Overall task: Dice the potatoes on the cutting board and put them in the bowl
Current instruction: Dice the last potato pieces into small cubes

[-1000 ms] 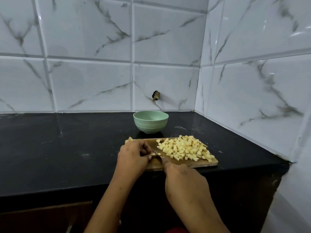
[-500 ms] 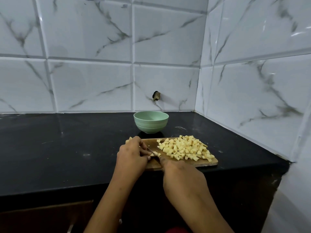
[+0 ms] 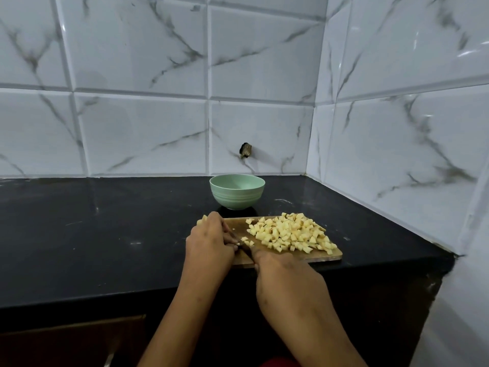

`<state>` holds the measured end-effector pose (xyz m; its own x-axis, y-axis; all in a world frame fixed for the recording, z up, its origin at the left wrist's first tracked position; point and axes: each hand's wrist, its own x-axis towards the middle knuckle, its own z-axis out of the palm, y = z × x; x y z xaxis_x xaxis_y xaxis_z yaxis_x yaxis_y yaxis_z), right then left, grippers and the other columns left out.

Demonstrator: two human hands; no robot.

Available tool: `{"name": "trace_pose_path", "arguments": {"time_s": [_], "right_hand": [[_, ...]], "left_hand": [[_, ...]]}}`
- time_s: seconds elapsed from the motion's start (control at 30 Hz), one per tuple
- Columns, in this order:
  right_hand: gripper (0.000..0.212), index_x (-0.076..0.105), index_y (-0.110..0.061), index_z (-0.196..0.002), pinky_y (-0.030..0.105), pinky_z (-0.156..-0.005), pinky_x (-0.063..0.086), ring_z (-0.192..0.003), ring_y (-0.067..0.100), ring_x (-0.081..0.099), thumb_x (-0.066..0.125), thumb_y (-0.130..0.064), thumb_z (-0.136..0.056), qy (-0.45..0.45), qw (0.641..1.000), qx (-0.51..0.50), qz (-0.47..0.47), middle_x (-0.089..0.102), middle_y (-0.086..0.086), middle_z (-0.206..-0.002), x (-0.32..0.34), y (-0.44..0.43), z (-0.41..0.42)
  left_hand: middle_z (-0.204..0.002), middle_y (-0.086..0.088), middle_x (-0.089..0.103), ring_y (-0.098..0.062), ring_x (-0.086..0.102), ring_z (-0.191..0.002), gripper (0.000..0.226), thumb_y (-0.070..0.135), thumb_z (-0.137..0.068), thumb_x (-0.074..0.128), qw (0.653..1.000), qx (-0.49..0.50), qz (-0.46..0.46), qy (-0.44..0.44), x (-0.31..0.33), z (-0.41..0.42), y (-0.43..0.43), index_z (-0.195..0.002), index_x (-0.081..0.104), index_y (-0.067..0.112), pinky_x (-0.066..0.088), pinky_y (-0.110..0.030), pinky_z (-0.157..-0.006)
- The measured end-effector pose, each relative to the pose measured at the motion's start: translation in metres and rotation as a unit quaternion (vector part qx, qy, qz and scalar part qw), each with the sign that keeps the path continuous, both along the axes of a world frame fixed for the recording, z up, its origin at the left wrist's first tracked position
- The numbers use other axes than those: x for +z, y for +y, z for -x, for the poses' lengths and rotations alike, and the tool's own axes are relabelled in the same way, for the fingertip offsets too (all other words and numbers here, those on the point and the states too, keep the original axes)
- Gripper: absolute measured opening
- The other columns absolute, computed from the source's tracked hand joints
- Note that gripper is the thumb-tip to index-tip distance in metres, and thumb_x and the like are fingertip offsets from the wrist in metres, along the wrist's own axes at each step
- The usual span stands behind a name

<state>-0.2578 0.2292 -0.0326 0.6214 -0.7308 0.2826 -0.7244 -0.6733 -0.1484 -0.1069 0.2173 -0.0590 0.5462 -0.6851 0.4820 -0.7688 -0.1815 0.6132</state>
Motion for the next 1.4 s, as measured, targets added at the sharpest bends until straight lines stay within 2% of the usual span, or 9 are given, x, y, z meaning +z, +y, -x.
{"name": "trace_pose_path", "arguments": {"time_s": [0.33,0.53,0.67,0.87,1.03,1.17,1.23,1.3,1.4], "right_hand": [[0.030,0.043,-0.018,-0.129,0.028,-0.068,0.035,-0.099,0.021,0.058,0.037,-0.017,-0.100,0.002,1.000,-0.005,0.010,0.059,0.002,-0.112,-0.009,-0.005,0.000],[0.030,0.045,-0.022,-0.125,0.031,-0.062,0.036,-0.073,0.020,0.042,0.043,-0.017,-0.096,-0.023,1.000,-0.011,0.008,0.049,0.000,-0.090,-0.029,-0.018,-0.010],[0.033,0.046,-0.027,-0.131,0.030,-0.064,0.040,-0.084,0.018,0.055,0.040,-0.019,-0.100,-0.051,0.999,0.008,-0.001,0.060,-0.001,-0.100,-0.025,-0.023,-0.003],[0.038,0.044,-0.039,-0.139,0.025,-0.065,0.049,-0.075,0.004,0.054,0.036,-0.030,-0.103,-0.135,0.986,-0.023,-0.090,0.063,-0.009,-0.104,-0.012,-0.050,0.020],[0.038,0.046,-0.035,-0.139,0.024,-0.060,0.049,-0.063,0.003,0.052,0.037,-0.029,-0.103,-0.186,0.975,-0.033,-0.116,0.063,-0.011,-0.095,-0.010,-0.060,0.029],[0.039,0.044,-0.039,-0.140,0.018,-0.050,0.037,-0.057,0.002,0.047,0.037,-0.030,-0.103,-0.205,0.969,-0.006,-0.138,0.060,-0.015,-0.088,-0.015,-0.050,0.026],[0.038,0.046,-0.041,-0.138,0.021,-0.060,0.049,-0.067,0.003,0.056,0.038,-0.030,-0.102,-0.192,0.968,0.010,-0.159,0.061,-0.015,-0.095,-0.017,-0.043,0.023],[0.037,0.048,-0.040,-0.136,0.025,-0.073,0.054,-0.079,0.004,0.060,0.038,-0.030,-0.102,-0.172,0.971,0.004,-0.163,0.063,-0.013,-0.105,-0.018,-0.041,0.021],[0.037,0.048,-0.038,-0.136,0.025,-0.068,0.052,-0.075,0.002,0.057,0.036,-0.031,-0.102,-0.161,0.976,-0.024,-0.147,0.064,-0.013,-0.103,-0.018,-0.046,0.021]], "left_hand": [[-0.091,-0.001,0.063,-0.016,0.056,-0.089,0.026,0.011,-0.081,0.064,0.999,0.016,-0.005,-0.028,0.001,0.002,-0.004,-0.091,0.042,0.017,0.042,-0.028,-0.075],[-0.095,0.000,0.063,-0.016,0.054,-0.091,0.020,0.011,-0.084,0.059,0.998,0.041,0.003,-0.048,-0.001,0.004,-0.006,-0.095,0.043,0.014,0.037,-0.026,-0.072],[-0.093,0.001,0.063,-0.015,0.051,-0.087,0.028,0.016,-0.083,0.065,0.998,0.048,0.015,-0.043,-0.001,0.004,-0.004,-0.094,0.039,0.017,0.026,-0.024,-0.067],[-0.082,0.006,0.066,-0.012,0.061,-0.081,0.024,0.020,-0.085,0.062,0.995,0.021,-0.003,-0.101,0.000,0.008,-0.026,-0.099,0.042,0.020,0.045,-0.029,-0.075],[-0.094,0.007,0.069,-0.007,0.060,-0.093,0.024,0.009,-0.085,0.062,0.995,-0.085,-0.040,-0.043,0.009,0.004,-0.036,-0.104,0.052,0.019,0.039,-0.018,-0.074],[-0.086,0.013,0.069,0.001,0.061,-0.088,0.030,-0.005,-0.084,0.055,0.994,-0.098,0.049,0.009,0.011,-0.008,-0.022,-0.092,0.056,0.024,0.043,-0.009,-0.074],[-0.091,0.013,0.067,-0.005,0.060,-0.094,0.034,-0.006,-0.085,0.051,0.994,-0.062,0.085,-0.010,0.011,-0.019,-0.016,-0.091,0.058,0.026,0.049,-0.024,-0.083],[-0.102,0.012,0.062,-0.014,0.052,-0.108,0.031,0.001,-0.090,0.050,0.998,-0.020,0.045,-0.048,0.013,-0.032,-0.013,-0.103,0.061,0.027,0.045,-0.033,-0.088],[-0.128,0.007,0.054,-0.021,0.042,-0.123,0.030,0.027,-0.093,0.053,0.989,0.007,-0.131,-0.064,0.009,-0.053,-0.014,-0.123,0.053,0.033,0.039,-0.040,-0.099]]}}
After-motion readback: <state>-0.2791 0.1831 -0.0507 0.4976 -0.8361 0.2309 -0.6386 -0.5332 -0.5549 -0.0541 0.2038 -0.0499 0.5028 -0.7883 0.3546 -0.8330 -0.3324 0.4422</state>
